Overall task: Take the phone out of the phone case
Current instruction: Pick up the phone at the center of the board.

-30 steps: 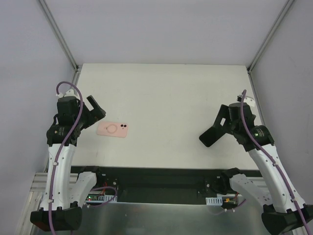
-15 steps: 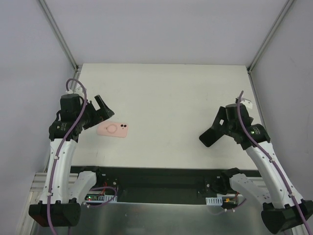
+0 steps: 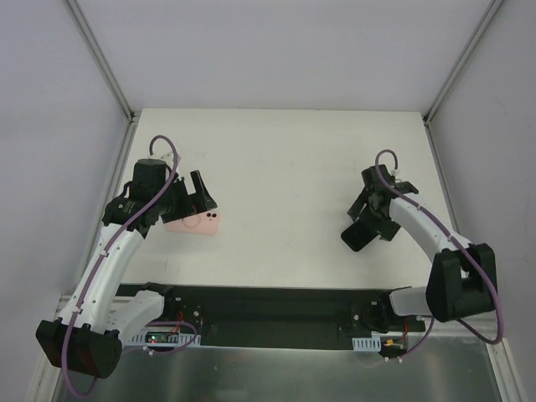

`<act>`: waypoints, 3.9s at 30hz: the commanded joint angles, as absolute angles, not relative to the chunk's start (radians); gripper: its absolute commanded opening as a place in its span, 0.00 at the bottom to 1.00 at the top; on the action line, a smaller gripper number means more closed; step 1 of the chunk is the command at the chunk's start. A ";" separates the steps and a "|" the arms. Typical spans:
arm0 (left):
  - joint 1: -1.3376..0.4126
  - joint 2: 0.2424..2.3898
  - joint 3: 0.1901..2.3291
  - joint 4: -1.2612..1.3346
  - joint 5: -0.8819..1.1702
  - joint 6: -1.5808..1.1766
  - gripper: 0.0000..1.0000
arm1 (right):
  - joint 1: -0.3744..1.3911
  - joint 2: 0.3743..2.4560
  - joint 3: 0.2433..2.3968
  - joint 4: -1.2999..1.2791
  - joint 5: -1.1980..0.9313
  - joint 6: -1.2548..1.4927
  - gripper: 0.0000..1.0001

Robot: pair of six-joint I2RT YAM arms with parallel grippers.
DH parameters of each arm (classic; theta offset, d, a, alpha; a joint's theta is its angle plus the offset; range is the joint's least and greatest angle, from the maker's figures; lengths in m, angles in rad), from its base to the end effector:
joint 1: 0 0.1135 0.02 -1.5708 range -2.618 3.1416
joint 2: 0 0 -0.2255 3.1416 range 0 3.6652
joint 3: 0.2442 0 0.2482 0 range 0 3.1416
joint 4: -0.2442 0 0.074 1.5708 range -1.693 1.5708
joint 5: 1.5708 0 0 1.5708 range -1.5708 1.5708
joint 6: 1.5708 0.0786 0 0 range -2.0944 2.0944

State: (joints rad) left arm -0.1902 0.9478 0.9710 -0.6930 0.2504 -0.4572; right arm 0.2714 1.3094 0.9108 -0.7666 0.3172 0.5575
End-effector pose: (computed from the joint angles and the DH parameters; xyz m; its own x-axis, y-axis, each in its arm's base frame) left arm 0.2374 -0.0655 0.2690 -0.7121 -0.2984 -0.6355 0.0664 0.8725 -0.4841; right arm 0.2625 0.0476 0.1566 -0.8232 0.2927 -0.4865 0.3528 0.9351 -0.0345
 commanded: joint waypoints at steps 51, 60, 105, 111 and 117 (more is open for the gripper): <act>-0.643 1.485 0.761 0.262 0.681 -0.830 0.95 | 0.649 1.562 1.038 -0.512 -0.089 0.827 0.46; -0.666 1.535 0.719 0.345 0.716 -0.880 0.86 | 0.687 1.594 1.095 -0.517 -0.112 0.838 0.48; -0.641 1.332 0.712 0.555 1.124 -0.845 0.00 | 0.489 0.947 0.927 -0.502 -0.179 0.379 0.76; -0.637 1.313 0.775 0.604 1.167 -0.877 0.00 | 0.267 0.836 0.746 -0.178 -0.578 0.524 0.61; -0.630 1.356 0.795 0.781 1.187 -1.021 0.00 | 0.244 0.824 0.726 -0.071 -0.713 0.604 0.60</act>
State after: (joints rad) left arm -0.6403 1.3556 0.7364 0.5560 1.1248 -0.9379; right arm 0.2569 0.8536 0.7296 -0.2642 -0.5064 0.5194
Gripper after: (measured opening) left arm 0.099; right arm 0.608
